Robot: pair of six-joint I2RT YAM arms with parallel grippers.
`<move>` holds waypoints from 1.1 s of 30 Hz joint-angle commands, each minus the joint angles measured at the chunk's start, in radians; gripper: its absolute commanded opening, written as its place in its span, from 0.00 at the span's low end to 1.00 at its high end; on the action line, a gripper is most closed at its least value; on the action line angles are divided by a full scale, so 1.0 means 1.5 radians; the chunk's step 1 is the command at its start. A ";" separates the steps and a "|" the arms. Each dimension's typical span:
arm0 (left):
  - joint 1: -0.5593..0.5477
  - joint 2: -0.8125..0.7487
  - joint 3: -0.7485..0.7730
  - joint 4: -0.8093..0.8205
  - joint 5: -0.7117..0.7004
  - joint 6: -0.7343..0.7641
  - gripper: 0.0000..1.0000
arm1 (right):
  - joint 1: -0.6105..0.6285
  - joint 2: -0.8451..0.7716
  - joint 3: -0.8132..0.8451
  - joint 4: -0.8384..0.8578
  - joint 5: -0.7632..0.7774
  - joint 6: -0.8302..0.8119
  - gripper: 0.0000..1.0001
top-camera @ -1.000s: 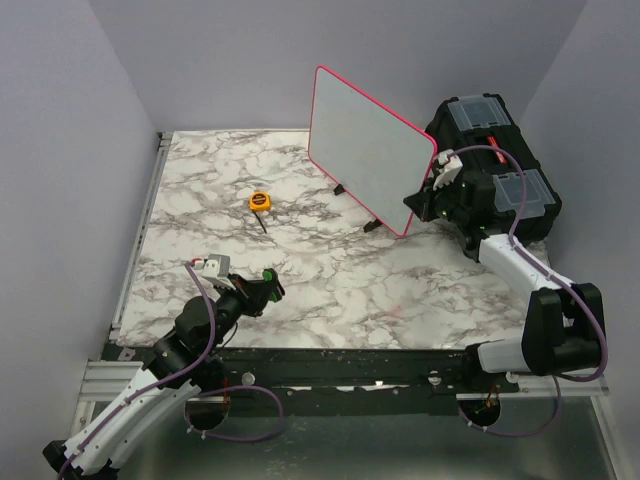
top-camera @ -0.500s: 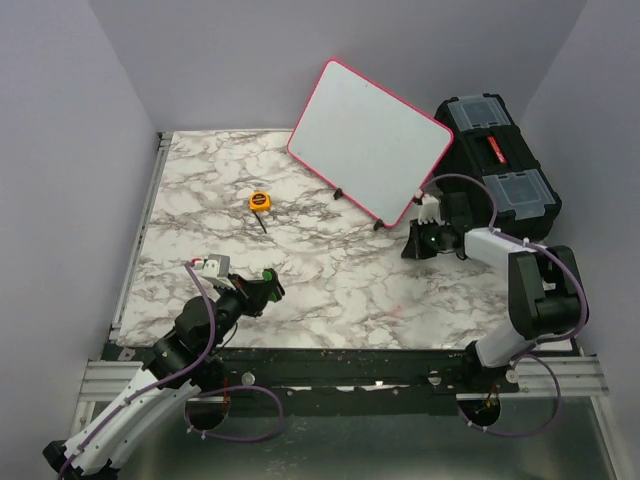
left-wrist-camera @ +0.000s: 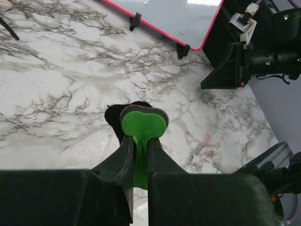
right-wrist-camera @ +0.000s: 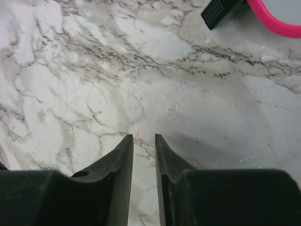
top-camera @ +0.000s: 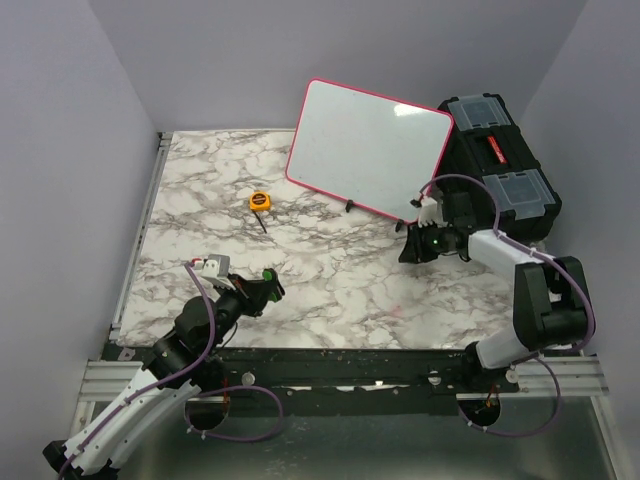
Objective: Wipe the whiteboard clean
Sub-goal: Place the whiteboard at the center of the board.
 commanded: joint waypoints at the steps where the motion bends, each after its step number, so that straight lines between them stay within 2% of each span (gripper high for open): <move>1: 0.004 -0.008 -0.007 0.002 -0.005 0.000 0.00 | 0.002 -0.056 0.004 -0.026 -0.068 -0.060 0.30; 4: 0.004 0.009 -0.002 0.025 -0.006 0.009 0.00 | 0.002 -0.084 0.030 -0.048 -0.071 -0.082 0.39; 8: 0.005 0.094 0.018 0.103 0.001 0.042 0.00 | 0.001 -0.116 0.069 -0.048 -0.045 -0.074 0.53; 11: 0.036 0.224 0.058 0.195 0.043 0.078 0.00 | 0.000 -0.136 0.086 -0.037 -0.075 -0.071 0.56; 13: 0.082 0.322 0.103 0.261 0.107 0.093 0.00 | -0.001 -0.155 0.092 -0.023 -0.077 -0.059 0.57; 18: 0.207 0.567 0.248 0.339 0.263 0.097 0.00 | -0.036 -0.195 0.114 0.003 0.001 -0.022 0.57; 20: 0.224 0.642 0.313 0.319 0.309 0.114 0.00 | -0.065 -0.205 0.113 0.004 -0.025 -0.010 0.57; 22: 0.224 0.703 0.378 0.231 0.320 0.146 0.00 | -0.085 -0.224 0.099 0.011 -0.060 -0.004 0.57; 28: 0.183 0.752 0.438 0.027 0.228 0.221 0.01 | -0.095 -0.280 0.038 0.044 -0.114 -0.011 0.60; 33: 0.145 0.864 0.508 -0.044 0.190 0.253 0.05 | -0.097 -0.278 0.031 0.043 -0.149 -0.014 0.60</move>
